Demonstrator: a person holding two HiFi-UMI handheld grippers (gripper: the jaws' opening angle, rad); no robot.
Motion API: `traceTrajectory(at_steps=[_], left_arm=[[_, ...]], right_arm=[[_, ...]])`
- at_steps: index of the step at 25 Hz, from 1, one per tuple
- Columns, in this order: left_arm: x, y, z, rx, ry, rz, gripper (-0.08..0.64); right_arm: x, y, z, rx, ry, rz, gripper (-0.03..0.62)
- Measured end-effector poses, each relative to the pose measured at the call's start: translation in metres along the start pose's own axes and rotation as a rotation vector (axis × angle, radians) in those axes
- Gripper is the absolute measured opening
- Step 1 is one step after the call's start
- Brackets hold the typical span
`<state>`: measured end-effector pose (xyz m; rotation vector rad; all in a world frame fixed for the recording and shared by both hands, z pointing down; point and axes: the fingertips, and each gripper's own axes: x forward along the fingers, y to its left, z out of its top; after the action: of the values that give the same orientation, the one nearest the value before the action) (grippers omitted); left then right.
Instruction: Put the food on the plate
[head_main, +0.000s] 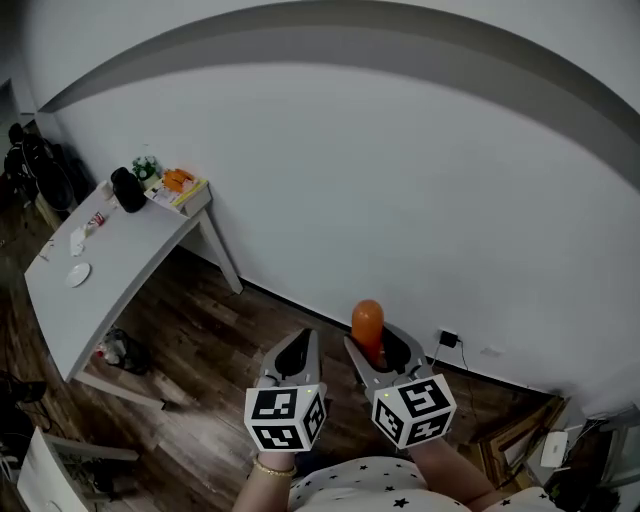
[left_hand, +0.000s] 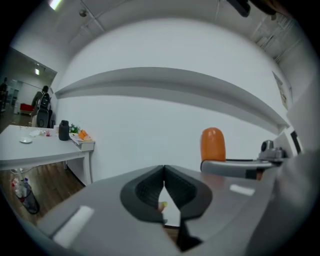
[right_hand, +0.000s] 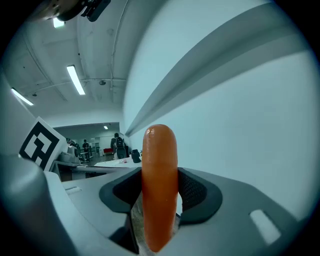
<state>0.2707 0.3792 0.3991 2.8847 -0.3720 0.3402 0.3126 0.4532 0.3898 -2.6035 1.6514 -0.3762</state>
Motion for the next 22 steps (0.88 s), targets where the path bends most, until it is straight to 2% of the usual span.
traceTrajectory(at_steps=[11, 16, 22], left_arm=[[-0.040, 0.152, 0.025, -0.062, -0.045, 0.233, 0.008], [-0.082, 0.224, 0.037, -0.093, -0.066, 0.337, 0.008], [-0.133, 0.310, 0.036, -0.128, -0.089, 0.460, 0.008]], right_arm=[[0.113, 0.119, 0.005, -0.035, 0.047, 0.244, 0.218], [0.153, 0.193, 0.011, -0.049, 0.067, 0.353, 0.219], [0.197, 0.284, 0.001, -0.073, 0.092, 0.484, 0.218]])
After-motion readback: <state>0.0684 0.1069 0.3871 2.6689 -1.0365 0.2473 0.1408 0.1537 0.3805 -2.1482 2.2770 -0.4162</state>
